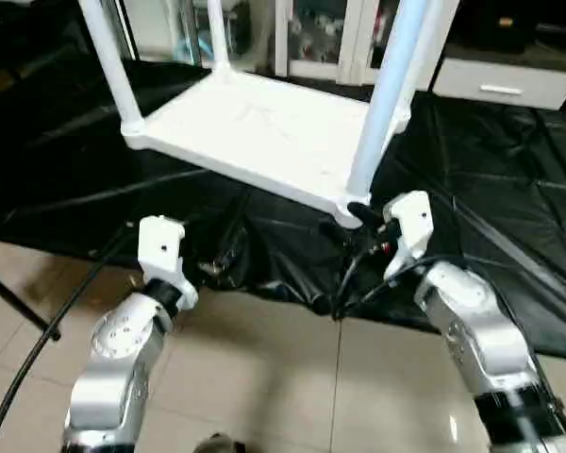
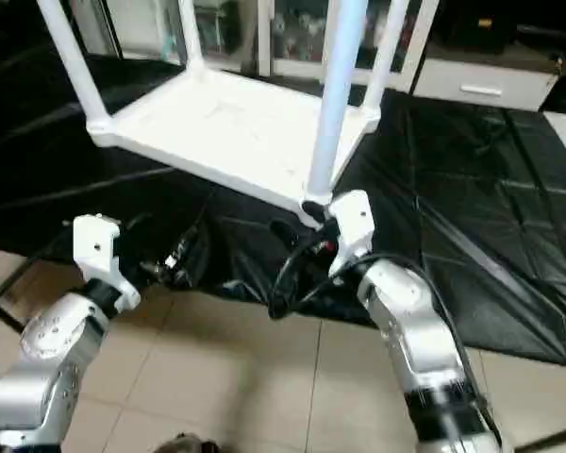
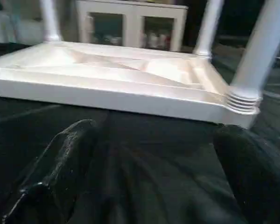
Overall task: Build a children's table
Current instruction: Rotate table base
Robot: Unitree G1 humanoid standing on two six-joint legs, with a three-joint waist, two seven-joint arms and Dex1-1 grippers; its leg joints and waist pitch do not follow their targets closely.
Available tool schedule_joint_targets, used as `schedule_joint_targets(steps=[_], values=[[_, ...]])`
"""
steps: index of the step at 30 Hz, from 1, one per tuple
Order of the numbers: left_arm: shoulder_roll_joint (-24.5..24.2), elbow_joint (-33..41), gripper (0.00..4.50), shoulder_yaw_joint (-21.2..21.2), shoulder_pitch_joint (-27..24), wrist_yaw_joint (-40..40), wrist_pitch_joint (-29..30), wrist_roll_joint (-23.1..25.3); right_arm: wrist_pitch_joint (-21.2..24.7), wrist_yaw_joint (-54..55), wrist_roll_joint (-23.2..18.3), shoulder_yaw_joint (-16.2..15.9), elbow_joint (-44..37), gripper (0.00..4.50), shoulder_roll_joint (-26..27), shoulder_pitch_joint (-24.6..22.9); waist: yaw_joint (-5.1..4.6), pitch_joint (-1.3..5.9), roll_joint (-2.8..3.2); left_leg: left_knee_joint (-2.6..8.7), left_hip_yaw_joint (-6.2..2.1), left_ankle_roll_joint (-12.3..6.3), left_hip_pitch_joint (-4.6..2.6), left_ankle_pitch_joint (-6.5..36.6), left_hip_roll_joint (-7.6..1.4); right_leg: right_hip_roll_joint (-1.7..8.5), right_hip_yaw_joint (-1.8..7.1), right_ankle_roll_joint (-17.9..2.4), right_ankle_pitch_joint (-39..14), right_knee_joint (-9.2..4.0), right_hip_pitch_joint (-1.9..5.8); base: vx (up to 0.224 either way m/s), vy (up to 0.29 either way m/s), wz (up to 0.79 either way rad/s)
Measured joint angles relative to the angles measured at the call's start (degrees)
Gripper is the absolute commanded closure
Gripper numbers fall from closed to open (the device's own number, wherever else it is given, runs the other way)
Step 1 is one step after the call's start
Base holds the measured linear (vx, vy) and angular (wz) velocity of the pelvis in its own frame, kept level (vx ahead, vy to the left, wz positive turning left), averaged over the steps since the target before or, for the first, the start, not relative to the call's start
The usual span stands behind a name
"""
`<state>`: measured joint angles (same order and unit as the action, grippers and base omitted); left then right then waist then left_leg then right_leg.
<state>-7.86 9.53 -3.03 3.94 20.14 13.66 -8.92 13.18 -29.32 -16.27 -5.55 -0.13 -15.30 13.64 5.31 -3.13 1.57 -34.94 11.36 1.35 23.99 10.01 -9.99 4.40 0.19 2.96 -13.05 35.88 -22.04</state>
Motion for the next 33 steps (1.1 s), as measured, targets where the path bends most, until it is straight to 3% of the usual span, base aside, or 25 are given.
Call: schedule_joint_targets(steps=[2,4,5,8,11,14,19,22,25,26,28,29,30,31,32,33], values=[[1.95,-2.24,0.07,0.02,2.04,-4.48,-1.13,3.5,0.19,11.24,6.26,3.57,-2.56,1.41,4.65,-4.63,0.31,0.03,-0.14,0.29,0.02,0.02,-0.35,0.0,0.0,0.0,-0.12,0.53,-0.3,-0.37,0.03,0.0,0.0,0.0],[2.06,-2.91,0.07,0.13,3.02,-6.58,-1.18,5.0,0.56,15.32,9.09,4.07,-1.95,1.41,5.71,-5.97,-0.31,-0.13,0.01,0.85,0.1,0.03,-1.27,0.03,0.13,0.08,-0.15,0.62,-0.37,-1.17,0.8,0.0,0.0,0.0],[2.11,-2.9,0.07,0.12,3.29,-7.26,-1.17,5.31,0.94,16.01,9.8,4.42,-2.01,1.41,5.5,-6.05,-0.94,-0.26,0.2,1.16,0.0,0.02,-1.94,0.04,0.11,0.14,-0.57,0.62,-0.37,-1.87,1.57,0.0,0.0,0.0],[2.21,-2.8,0.07,0.19,3.12,-8.07,-1.04,5.32,2.5,16.2,9.31,4.97,-3.85,1.41,4.77,-5.95,-2.88,-0.46,-0.1,2.02,-0.41,0.3,-3.95,0.62,0.12,0.31,-1.52,0.65,-0.4,-3.85,3.61,0.038,0.02,-0.14],[2.16,-1.72,0.07,0.59,2.73,-8.57,-0.8,5.38,4.05,15.93,7.39,4.9,-5.39,1.41,3.54,-5.81,-3.96,-0.45,-0.24,2.05,-1.13,0.54,-4.94,1.39,0.16,0.83,-2.74,0.64,-0.4,-4.91,5.25,0.086,0.023,-0.2],[2.23,-1.37,0.07,0.66,2.58,-9.21,-0.78,6.23,5.07,15.35,7.62,4.94,-5.86,1.41,4.55,-5.94,-5.07,-0.16,-0.61,2.05,-1.25,0.73,-4.95,2.09,0.32,0.86,-2.66,0.47,-0.3,-5.02,5.26,0.117,0.007,-0.14],[1.76,-1.38,0.07,0.67,2.07,-9.26,-0.56,6.37,5.51,15.09,7.84,4.57,-5.91,1.41,5.07,-5.94,-4.76,0.65,-0.28,2.03,-1.47,-0.12,-4.98,3.49,0.49,0.82,-2.85,-0.18,-1.46,-4.75,5.48,0.144,-0.019,0.04],[1.51,-1.37,0.07,0.63,2.04,-9.26,-0.37,6.36,5.83,15.13,7.41,4.49,-5.92,1.41,4.95,-5.92,-4.62,0.81,-0.22,1.41,-1.95,-1.15,-5.69,4.95,1.1,0.88,-2.68,-0.41,-3.75,-3.3,6.07,0.173,-0.023,0.12],[1.52,-1.35,0.07,0.69,2.04,-9.25,-0.32,6.36,6.53,15.1,7.39,4.51,-5.95,1.41,4.93,-5.9,-4.16,0.87,-0.29,-0.25,-2.81,-3.97,-5.91,7.02,1.63,0.91,-2.32,0.48,-5.77,-1.71,6.79,0.165,-0.032,0.14],[1.5,-1.35,0.07,0.7,2.04,-9.25,-0.27,6.37,6.64,15.07,7.4,4.51,-5.96,1.41,4.99,-5.9,-4.31,0.89,-0.35,-0.43,-3.39,-4.4,-6.29,7.56,1.76,0.92,-2.32,0.36,-6.48,-0.56,6.3,0.125,-0.07,0.1],[1.17,-1.32,0.07,0.26,1.56,-9.3,-0.14,6.39,6.75,14.99,7.39,4.05,-6.13,1.41,5.73,-5.53,-4.51,1.06,-0.63,-0.6,-4.78,-3.49,-7.3,8.47,2.2,1.13,-2.45,-0.02,-7.46,3.54,4.52,0.113,-0.099,-0.01],[0.63,-1.31,0.07,0.18,1.51,-9.29,-0.03,6.38,6.77,14.98,7.38,3.74,-6.7,1.41,5.77,-5.6,-4.81,1.12,-1.27,-1.01,-5.64,-3.39,-7.9,9.27,2.87,1.49,-2.01,0.01,-8.24,3.79,3.63,0.053,-0.161,-0.26],[0.76,-1.39,0.07,0.33,1.66,-9.27,0.09,6.37,6.79,15.04,7.4,4.03,-6.8,1.41,5.22,-6.0,-4.74,1.0,-1.8,-2.38,-5.93,-5.18,-7.24,10.19,3.42,0.89,-1.31,-0.25,-9.28,4.33,4.55,0.053,-0.161,-0.26],[1.96,-1.66,0.07,1.74,2.49,-9.16,0.25,6.35,6.84,15.18,7.43,5.15,-6.91,1.41,4.63,-7.43,-4.47,1.04,-1.19,-6.5,-6.45,-8.66,-5.47,9.94,3.5,-0.34,0.03,-0.42,-9.57,3.45,6.3,0.157,-0.078,0.11],[2.71,-1.38,0.07,3.52,2.62,-9.02,0.23,6.26,7.26,15.48,7.5,6.29,-6.33,1.41,3.59,-8.11,-3.5,1.04,-1.19,-9.9,-6.2,-8.99,-3.62,9.68,4.36,-1.01,1.25,-0.44,-9.66,2.33,7.63,0.203,0.004,0.3],[2.41,-0.78,0.07,3.8,2.43,-8.99,0.21,6.25,7.46,15.66,7.52,6.67,-6.35,1.41,3.73,-7.83,-2.16,1.14,-0.89,-9.72,-5.98,-7.12,-1.5,8.68,5.43,-1.45,1.29,-0.61,-9.36,0.85,8.98,0.203,0.004,0.3]])
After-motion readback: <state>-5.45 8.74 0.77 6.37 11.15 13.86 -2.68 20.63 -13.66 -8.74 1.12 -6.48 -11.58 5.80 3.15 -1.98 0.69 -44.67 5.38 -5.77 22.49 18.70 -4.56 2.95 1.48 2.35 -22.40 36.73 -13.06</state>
